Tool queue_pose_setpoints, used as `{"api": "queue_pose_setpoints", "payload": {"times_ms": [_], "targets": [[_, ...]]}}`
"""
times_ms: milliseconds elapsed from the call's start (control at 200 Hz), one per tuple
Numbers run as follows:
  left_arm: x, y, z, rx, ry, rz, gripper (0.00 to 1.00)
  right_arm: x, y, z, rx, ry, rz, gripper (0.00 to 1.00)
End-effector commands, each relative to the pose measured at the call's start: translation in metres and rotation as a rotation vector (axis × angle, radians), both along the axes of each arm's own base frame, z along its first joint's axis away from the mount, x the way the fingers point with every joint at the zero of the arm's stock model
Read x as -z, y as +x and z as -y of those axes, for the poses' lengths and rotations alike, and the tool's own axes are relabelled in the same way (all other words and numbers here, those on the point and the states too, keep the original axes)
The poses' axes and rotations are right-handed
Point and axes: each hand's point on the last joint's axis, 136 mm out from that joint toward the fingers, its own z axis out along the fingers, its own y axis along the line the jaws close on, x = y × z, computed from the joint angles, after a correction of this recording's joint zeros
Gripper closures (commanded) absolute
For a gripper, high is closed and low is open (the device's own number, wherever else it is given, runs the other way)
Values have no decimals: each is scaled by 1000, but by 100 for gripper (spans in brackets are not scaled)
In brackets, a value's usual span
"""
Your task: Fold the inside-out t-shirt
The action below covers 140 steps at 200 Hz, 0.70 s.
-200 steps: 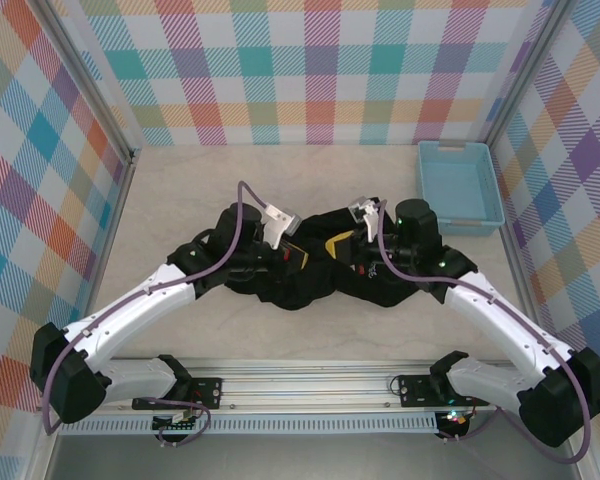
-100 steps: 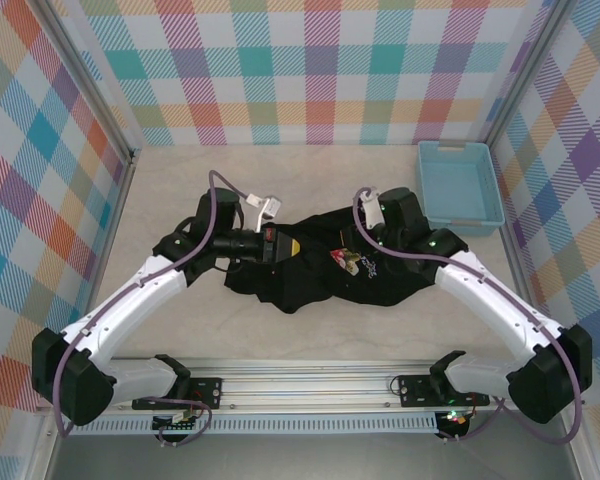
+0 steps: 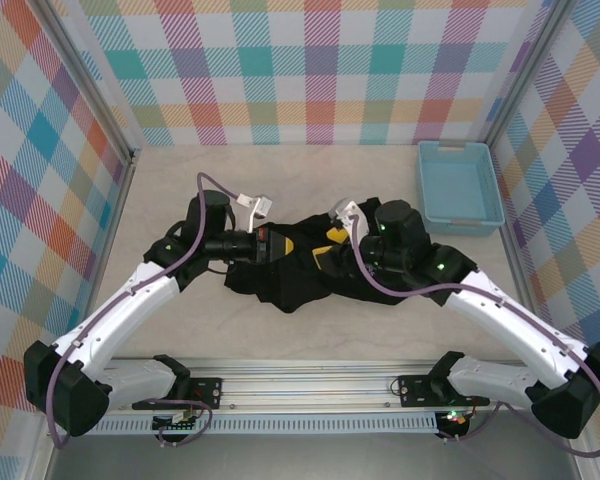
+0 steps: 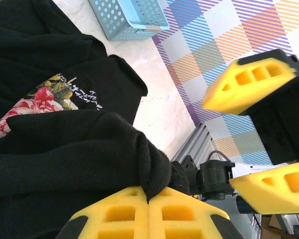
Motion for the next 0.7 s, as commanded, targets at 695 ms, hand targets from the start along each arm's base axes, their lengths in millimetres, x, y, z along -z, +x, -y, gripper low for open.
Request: {"api": "queue_pose_setpoints", "payload": {"times_ms": [695], "targets": [[-6,4,-3,-13,-23,37,100,4,-20,-26,-176,-51,80,46]]}}
